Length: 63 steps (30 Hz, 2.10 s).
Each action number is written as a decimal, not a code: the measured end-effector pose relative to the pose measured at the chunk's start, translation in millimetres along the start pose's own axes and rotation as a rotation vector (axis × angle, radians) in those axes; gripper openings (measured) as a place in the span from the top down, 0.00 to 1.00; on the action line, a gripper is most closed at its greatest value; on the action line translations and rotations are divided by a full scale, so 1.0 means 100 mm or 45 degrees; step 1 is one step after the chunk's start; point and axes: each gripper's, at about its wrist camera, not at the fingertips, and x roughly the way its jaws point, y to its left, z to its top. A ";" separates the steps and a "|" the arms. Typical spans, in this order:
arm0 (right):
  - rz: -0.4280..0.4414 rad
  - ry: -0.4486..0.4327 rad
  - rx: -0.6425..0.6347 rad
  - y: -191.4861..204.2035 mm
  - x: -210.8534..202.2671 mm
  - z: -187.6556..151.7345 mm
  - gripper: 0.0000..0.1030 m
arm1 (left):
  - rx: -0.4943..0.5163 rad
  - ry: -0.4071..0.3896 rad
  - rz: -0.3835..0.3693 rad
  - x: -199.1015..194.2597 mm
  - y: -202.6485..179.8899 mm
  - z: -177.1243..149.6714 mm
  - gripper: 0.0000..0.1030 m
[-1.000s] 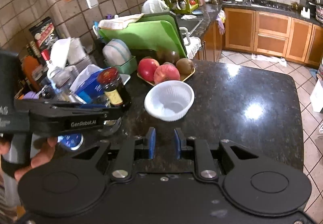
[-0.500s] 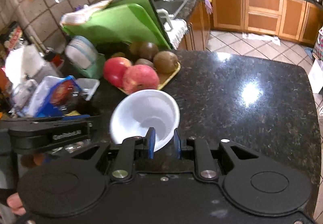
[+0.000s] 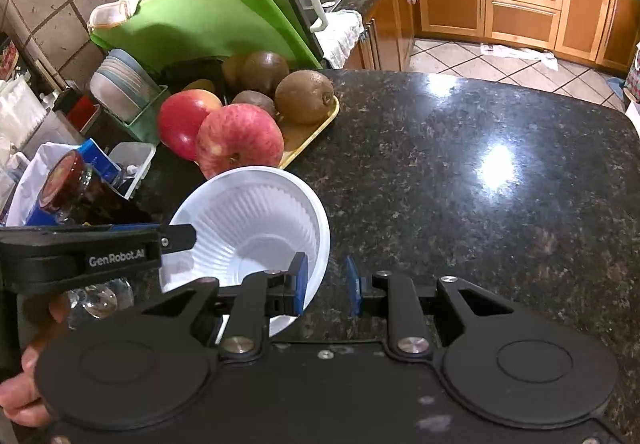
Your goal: Organize plates and bowls
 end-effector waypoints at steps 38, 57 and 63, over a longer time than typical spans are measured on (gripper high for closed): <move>0.025 -0.261 -0.155 0.66 -1.79 -0.69 0.81 | 0.091 -0.163 -0.117 -1.42 -0.06 -0.51 0.67; -0.061 -0.271 -0.015 0.34 -2.37 -1.88 0.79 | 0.283 -0.088 -0.271 -1.67 -0.46 -1.35 0.67; -0.076 -0.213 0.014 0.25 -2.27 -2.10 0.79 | 0.300 -0.036 -0.277 -1.56 -0.55 -1.56 0.67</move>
